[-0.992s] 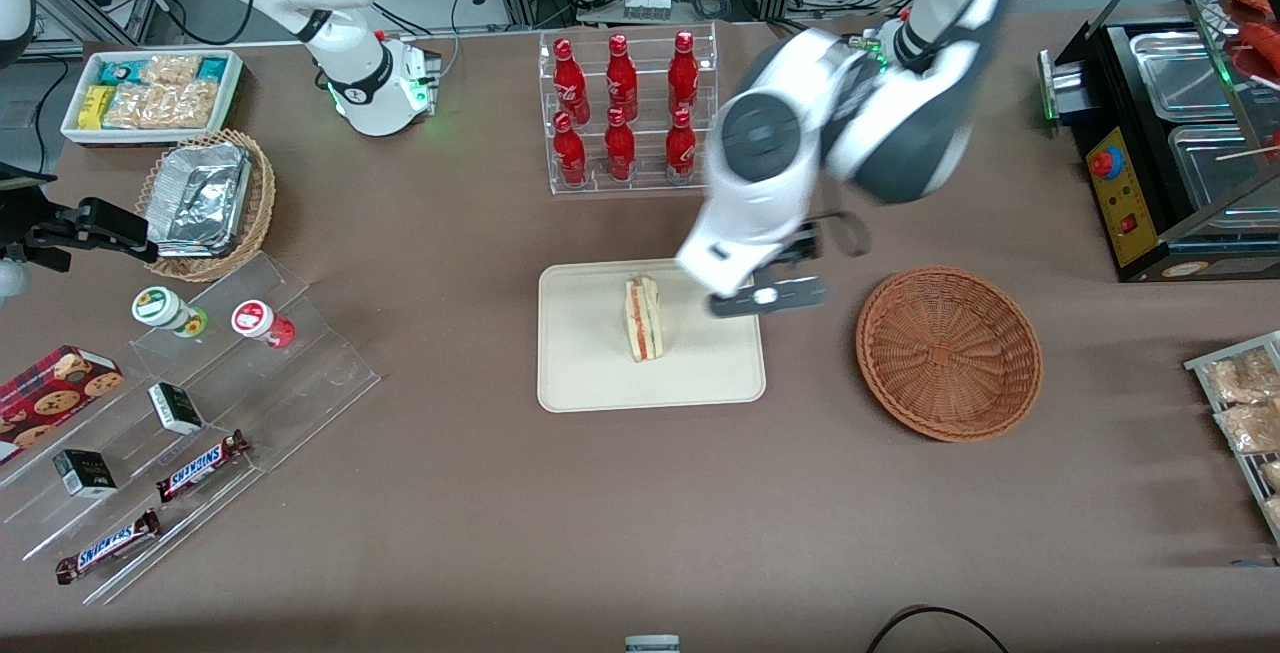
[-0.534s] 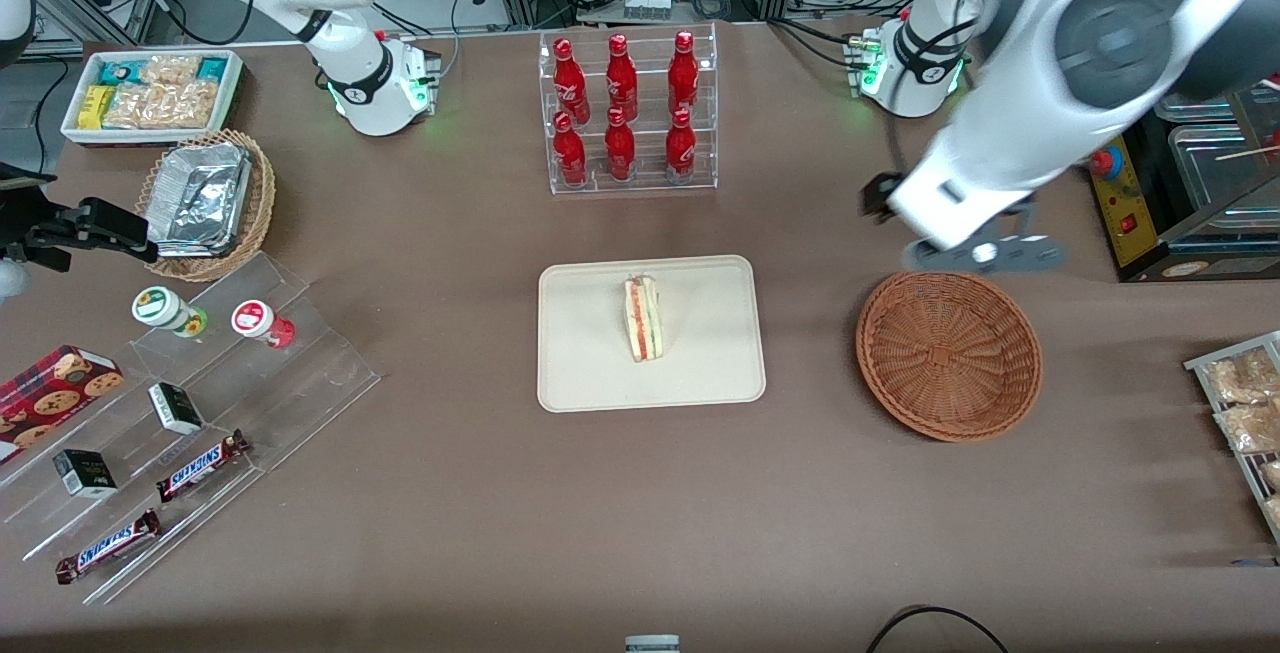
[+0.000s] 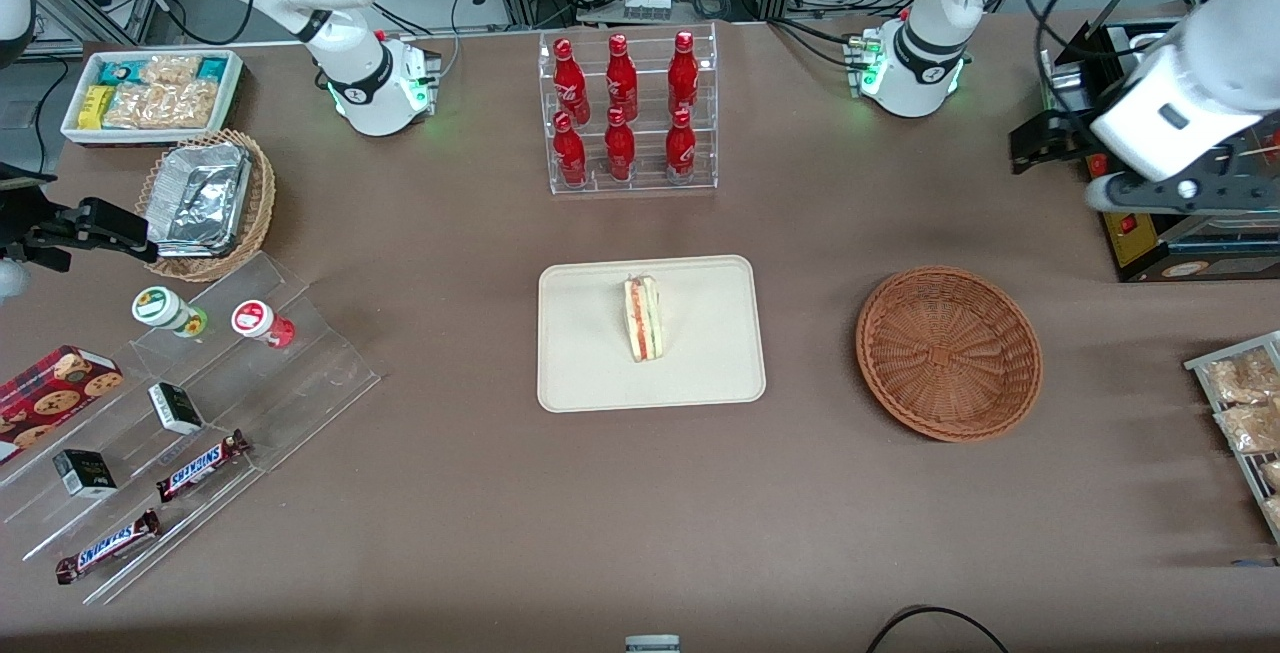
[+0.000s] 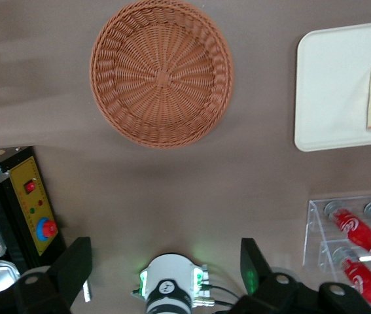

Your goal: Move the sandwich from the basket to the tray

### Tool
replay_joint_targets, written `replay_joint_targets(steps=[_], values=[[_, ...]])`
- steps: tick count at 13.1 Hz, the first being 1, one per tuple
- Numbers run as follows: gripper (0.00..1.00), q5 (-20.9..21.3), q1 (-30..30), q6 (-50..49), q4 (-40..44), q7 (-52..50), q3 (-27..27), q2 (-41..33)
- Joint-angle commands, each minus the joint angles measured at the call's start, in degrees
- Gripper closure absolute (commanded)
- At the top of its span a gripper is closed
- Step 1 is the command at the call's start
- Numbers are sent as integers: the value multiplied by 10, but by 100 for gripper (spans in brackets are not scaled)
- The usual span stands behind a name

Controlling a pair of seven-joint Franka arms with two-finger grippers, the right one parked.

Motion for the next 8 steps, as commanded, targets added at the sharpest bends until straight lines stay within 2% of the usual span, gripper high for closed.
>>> replay_joint_targets(steps=[1,8], values=[[0,-5,45,0,-22,47,-8,-21],[0,-4,49,10,23,43,-9,0]])
